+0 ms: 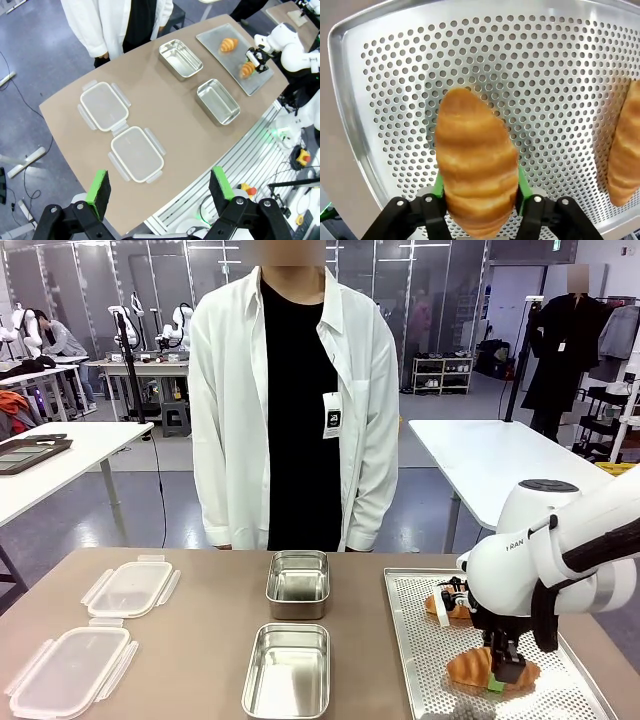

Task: Place the bread into the airtight container.
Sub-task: Pick up a Butter Roll and place it into an empty Airtight Container.

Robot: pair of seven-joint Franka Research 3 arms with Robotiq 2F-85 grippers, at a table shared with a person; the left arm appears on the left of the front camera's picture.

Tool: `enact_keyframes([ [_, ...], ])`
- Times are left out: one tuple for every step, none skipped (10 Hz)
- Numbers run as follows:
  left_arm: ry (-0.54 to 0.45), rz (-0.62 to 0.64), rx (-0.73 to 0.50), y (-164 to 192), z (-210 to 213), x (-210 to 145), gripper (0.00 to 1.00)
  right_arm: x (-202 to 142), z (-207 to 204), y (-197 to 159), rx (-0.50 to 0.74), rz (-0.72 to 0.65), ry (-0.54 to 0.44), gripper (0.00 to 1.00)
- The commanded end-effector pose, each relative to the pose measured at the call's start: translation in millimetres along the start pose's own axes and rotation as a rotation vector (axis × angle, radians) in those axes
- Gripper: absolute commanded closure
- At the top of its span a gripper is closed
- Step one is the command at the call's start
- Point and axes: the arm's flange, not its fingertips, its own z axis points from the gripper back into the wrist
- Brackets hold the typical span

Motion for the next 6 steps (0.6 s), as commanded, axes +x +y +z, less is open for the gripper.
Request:
enact_keyframes([
  [-0.005, -0.021, -0.006, -2, 1, 0, 0.0, -8, 11, 20, -0.025, 0.007, -0.015, 0.67],
  [-0.005, -0.021, -0.006, -2, 1, 0, 0.0, -5, 27, 20, -0.042, 0.018, -0.015, 0.8],
  [-0.005, -0.021, -0.006, -2, 1, 0, 0.0, 0, 51, 19, -0.035, 0.005, -0.04, 0.8],
  [-0.005, -0.021, -0.006, -2, 1, 0, 0.0, 12, 81, 25, -0.042, 0.012, -0.026, 0.8],
  [-0.005, -0.021, -0.006, -2, 1, 0, 0.0, 28, 110, 33, -0.066, -0.011, 0.0, 0.8],
  [-0.005, -0.021, -0.006, -2, 1, 0, 0.0, 46, 138, 42, -0.066, -0.014, -0.006, 0.8],
])
